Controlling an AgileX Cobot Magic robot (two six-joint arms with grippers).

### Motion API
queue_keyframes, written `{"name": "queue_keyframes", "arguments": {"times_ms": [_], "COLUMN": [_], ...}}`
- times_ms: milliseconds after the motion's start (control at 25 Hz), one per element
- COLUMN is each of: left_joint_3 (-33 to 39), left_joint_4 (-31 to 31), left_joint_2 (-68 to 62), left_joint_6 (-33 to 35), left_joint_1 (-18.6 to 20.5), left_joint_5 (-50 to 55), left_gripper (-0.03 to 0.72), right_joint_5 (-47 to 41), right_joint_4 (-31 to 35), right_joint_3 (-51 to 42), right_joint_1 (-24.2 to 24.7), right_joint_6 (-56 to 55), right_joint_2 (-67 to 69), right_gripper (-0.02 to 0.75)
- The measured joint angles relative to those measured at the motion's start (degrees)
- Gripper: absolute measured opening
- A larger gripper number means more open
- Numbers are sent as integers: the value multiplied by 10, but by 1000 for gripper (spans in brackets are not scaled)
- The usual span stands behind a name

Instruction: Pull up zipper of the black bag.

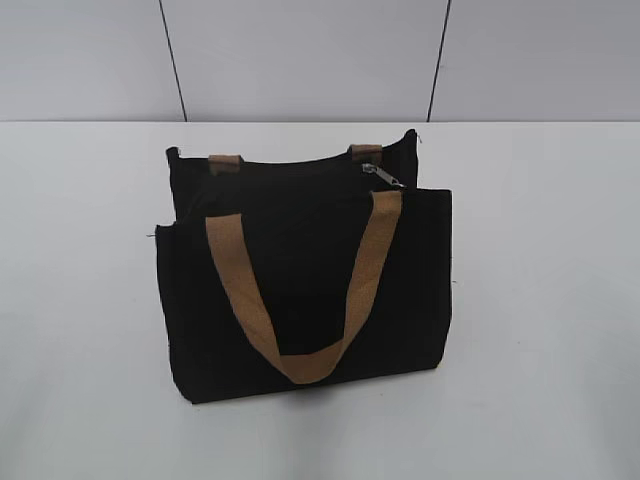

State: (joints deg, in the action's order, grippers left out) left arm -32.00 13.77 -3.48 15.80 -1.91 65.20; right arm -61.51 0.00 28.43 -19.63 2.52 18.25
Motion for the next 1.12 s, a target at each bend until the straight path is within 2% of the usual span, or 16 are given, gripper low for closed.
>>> {"name": "queue_keyframes", "arguments": {"times_ms": [440, 1120], "left_joint_3": [16, 16], "left_joint_4": [11, 12], "left_joint_2": [39, 40], "left_joint_6": [-1, -2], "left_joint_1": [0, 0], "left_joint_5": [-29, -31], "left_gripper": [490, 490], "right_joint_5": [-8, -11], "right_joint_4": [6, 4], "right_joint_3": [-5, -8], "right_joint_1": [0, 0], "right_joint_6": [42, 38], "right_joint_2": [-176, -187], "right_gripper": [433, 433]}}
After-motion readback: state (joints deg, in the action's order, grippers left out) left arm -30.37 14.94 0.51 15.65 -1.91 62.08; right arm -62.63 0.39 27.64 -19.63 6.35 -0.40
